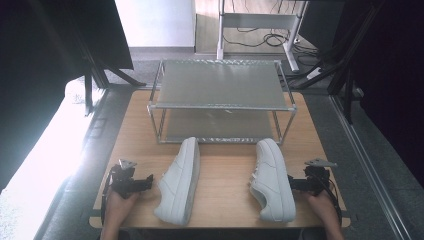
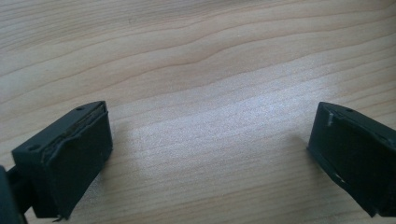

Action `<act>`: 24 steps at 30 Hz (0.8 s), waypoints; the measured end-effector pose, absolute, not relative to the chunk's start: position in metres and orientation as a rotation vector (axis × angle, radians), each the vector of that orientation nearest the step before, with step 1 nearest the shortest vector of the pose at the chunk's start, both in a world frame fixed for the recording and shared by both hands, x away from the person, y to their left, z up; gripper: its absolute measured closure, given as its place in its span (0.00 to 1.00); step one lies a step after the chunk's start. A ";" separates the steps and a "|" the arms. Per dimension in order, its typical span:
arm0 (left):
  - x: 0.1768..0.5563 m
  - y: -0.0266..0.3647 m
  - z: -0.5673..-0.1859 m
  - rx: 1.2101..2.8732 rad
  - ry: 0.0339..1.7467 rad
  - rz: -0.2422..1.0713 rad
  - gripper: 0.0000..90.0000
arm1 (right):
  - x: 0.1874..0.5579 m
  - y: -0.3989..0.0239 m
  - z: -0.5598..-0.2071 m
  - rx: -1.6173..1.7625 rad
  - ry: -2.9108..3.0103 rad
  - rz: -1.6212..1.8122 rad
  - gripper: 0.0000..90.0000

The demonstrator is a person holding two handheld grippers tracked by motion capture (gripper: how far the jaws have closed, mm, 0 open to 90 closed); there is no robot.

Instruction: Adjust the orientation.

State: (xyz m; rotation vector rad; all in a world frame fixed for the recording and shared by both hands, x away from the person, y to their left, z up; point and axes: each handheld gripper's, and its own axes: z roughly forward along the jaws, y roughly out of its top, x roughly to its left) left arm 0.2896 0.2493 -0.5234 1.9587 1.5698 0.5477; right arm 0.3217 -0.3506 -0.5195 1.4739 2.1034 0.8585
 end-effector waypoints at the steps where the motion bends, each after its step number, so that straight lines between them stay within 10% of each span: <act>1: 0.290 0.249 -0.523 1.958 1.570 0.548 0.00 | 0.322 -0.351 -0.520 1.473 2.104 0.859 0.00; 24: 0.289 0.253 -0.523 1.938 1.539 0.508 0.00 | 0.322 -0.350 -0.520 1.456 2.118 0.864 0.00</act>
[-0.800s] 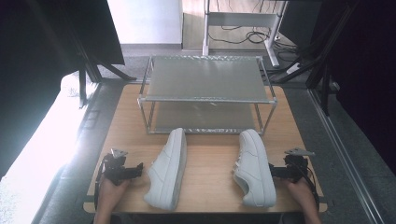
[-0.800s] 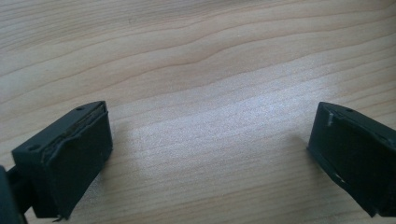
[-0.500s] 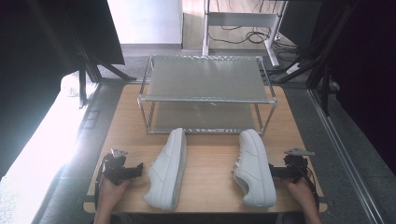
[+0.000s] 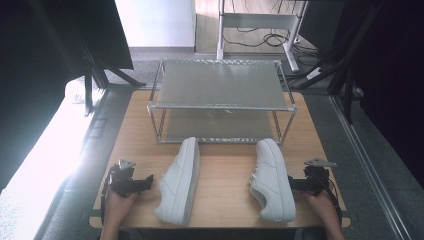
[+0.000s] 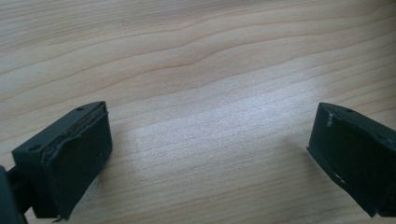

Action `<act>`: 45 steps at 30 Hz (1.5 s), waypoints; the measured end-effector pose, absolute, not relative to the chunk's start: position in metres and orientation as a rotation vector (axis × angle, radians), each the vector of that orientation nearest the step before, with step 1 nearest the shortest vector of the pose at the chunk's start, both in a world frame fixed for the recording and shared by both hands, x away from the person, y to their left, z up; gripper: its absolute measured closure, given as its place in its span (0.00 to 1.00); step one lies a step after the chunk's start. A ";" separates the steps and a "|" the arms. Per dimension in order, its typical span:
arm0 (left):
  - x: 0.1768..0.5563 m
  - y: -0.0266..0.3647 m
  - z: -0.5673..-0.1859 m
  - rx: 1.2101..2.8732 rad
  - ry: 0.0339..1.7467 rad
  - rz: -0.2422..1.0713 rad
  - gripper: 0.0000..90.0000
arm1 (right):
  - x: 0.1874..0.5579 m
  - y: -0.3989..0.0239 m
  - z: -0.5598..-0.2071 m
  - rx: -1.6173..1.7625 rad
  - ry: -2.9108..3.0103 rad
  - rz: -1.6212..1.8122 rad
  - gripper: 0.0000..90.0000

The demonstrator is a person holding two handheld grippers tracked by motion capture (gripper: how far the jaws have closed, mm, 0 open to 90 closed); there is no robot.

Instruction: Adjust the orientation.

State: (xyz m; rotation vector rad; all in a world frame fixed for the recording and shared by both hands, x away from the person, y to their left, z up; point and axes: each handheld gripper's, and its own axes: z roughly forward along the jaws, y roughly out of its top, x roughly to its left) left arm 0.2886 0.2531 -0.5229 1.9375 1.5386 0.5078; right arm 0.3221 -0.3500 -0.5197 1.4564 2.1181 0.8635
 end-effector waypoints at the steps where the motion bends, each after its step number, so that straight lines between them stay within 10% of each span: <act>1: 0.288 0.254 -0.523 1.931 1.533 0.497 0.00 | 0.322 -0.350 -0.520 1.456 2.118 0.864 0.00; 45: 0.270 0.211 -0.479 1.887 1.214 0.373 0.02 | 0.323 -0.350 -0.520 1.442 2.130 0.866 0.00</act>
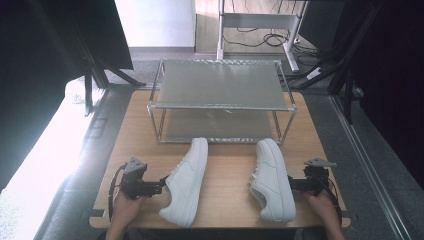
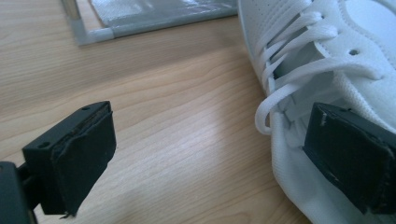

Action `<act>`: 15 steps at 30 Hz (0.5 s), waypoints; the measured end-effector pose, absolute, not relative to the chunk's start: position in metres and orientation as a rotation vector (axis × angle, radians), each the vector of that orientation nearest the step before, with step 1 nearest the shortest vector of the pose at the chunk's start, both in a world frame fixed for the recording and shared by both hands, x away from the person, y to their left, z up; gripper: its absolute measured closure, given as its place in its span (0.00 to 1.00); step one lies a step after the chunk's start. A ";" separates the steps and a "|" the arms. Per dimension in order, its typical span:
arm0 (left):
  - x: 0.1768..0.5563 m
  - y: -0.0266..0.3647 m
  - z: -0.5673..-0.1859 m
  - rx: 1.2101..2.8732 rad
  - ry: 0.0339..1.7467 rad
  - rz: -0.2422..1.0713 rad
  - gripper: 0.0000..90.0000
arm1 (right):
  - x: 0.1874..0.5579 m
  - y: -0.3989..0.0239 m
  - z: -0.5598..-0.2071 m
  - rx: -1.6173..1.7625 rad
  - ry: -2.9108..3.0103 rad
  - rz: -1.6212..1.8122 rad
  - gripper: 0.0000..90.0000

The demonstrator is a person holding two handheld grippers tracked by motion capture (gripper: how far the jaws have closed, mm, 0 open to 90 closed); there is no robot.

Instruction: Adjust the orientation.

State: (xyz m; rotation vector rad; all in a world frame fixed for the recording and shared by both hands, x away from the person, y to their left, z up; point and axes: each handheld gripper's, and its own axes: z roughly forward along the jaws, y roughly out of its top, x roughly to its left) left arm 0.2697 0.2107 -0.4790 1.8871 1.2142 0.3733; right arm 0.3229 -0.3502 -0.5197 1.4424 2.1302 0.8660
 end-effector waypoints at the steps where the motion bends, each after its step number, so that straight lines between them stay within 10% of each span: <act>1: 0.270 0.210 -0.478 1.887 1.209 0.371 0.02 | 0.323 -0.350 -0.520 1.442 2.130 0.866 0.00; 15: 0.270 0.203 -0.469 1.818 1.124 0.329 0.00 | 0.323 -0.350 -0.520 1.441 2.131 0.867 0.00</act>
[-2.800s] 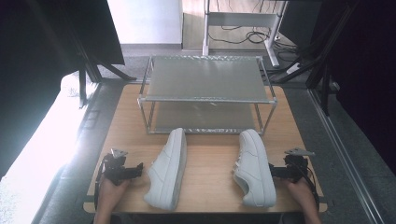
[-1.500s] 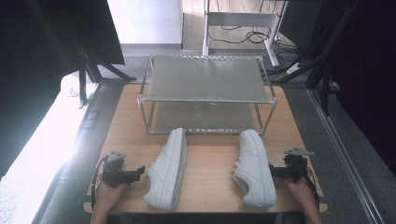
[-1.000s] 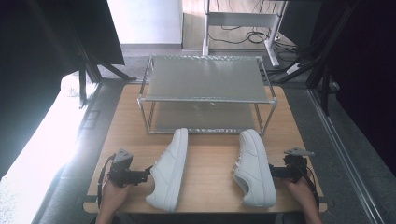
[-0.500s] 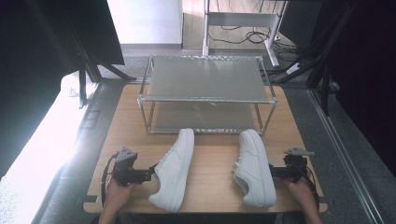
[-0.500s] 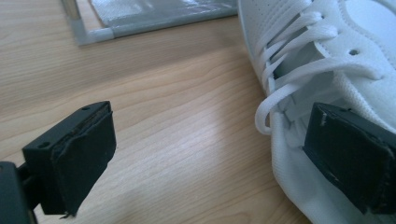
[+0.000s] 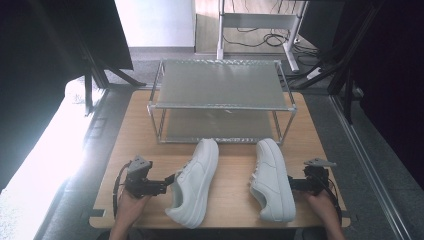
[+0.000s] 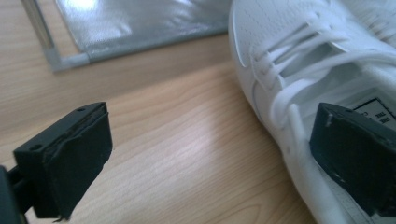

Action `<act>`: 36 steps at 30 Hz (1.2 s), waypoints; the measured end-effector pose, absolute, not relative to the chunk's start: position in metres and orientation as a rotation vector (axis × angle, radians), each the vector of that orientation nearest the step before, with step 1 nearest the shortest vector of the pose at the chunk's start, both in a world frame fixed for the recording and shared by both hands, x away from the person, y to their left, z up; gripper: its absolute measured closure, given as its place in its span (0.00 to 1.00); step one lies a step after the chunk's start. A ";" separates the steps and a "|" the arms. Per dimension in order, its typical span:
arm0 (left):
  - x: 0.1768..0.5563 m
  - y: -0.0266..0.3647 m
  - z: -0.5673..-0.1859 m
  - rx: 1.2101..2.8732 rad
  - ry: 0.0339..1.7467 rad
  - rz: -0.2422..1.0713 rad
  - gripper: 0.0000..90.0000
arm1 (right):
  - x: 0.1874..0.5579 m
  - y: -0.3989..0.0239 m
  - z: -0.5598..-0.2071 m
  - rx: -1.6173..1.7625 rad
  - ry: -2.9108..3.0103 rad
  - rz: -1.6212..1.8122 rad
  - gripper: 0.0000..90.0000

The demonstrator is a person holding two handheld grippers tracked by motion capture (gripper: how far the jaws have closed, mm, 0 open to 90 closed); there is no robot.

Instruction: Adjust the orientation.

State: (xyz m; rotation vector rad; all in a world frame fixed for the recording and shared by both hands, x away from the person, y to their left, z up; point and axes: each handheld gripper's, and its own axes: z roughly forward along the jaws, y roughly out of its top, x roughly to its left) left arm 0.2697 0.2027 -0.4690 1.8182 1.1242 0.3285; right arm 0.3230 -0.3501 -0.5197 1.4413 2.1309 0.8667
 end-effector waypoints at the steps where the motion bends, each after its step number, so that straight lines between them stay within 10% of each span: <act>1: 0.270 0.203 -0.469 1.818 1.124 0.329 0.00 | 0.323 -0.350 -0.520 1.441 2.131 0.867 0.00; 36: 0.290 0.213 -0.523 2.081 1.355 0.473 0.00 | 0.321 -0.358 -0.517 1.462 2.123 0.973 0.04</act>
